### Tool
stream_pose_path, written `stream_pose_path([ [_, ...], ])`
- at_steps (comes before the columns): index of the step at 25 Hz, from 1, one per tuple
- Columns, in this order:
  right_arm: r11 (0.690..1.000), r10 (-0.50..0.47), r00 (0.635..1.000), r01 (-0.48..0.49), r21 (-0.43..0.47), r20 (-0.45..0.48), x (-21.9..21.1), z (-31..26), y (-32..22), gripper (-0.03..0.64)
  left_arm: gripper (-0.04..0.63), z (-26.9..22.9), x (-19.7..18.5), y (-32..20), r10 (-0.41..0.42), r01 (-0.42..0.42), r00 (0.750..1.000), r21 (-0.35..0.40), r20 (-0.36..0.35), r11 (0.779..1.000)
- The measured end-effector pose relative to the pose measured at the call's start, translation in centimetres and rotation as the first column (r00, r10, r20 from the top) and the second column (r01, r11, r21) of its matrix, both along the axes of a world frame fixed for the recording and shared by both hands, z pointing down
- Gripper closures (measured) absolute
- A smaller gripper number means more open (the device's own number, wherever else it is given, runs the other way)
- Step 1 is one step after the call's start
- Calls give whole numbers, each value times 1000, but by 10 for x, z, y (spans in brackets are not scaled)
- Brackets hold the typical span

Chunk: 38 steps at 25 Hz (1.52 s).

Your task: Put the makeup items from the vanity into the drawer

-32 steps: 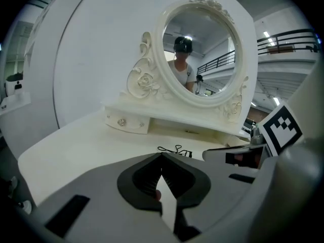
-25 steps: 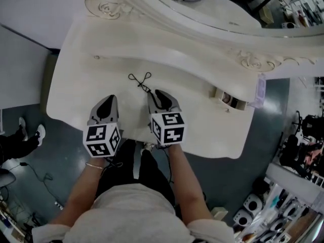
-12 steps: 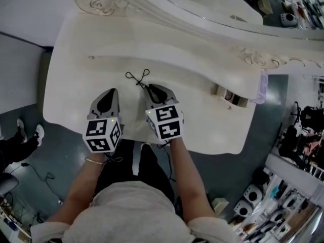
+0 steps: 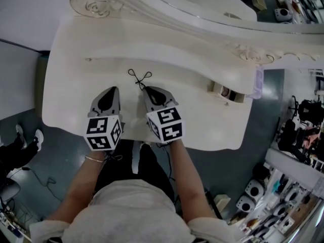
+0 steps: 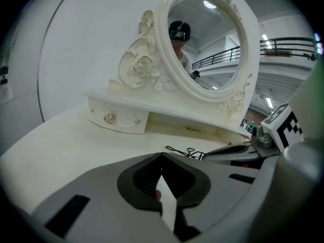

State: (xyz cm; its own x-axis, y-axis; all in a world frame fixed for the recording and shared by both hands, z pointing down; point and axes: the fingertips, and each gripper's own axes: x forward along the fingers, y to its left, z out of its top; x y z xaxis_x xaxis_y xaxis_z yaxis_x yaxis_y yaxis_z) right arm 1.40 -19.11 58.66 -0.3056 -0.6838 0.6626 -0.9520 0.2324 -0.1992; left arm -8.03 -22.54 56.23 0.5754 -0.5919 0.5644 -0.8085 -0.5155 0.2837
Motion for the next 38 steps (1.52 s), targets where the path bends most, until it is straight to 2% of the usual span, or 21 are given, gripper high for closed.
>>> stream_pose_path([
  [7, 997, 72, 997, -72, 24, 11, 14, -21, 15, 594, 594, -7, 17, 7, 51, -51, 998, 5, -28, 999],
  [12, 987, 159, 987, -159, 33, -8, 43, -42, 39, 594, 594, -26, 60, 16, 151, -149, 986, 36, -69, 988],
  [16, 971, 235, 972, -234, 36, -18, 78, -58, 67, 594, 594, -46, 104, 34, 239, -234, 967, 68, -89, 970],
  [21, 942, 334, 943, -333, 36, -2, 125, -69, 103, 594, 594, -61, 160, 71, 361, -353, 929, 103, -80, 930],
  [30, 918, 396, 918, -396, -3, -5, 209, -83, 171, 594, 594, -74, 254, 127, 395, -387, 913, 85, -105, 918],
  [38, 923, 385, 923, -385, -14, -17, 268, -93, 188, 594, 594, -86, 317, 153, 398, -387, 909, 104, -122, 916],
])
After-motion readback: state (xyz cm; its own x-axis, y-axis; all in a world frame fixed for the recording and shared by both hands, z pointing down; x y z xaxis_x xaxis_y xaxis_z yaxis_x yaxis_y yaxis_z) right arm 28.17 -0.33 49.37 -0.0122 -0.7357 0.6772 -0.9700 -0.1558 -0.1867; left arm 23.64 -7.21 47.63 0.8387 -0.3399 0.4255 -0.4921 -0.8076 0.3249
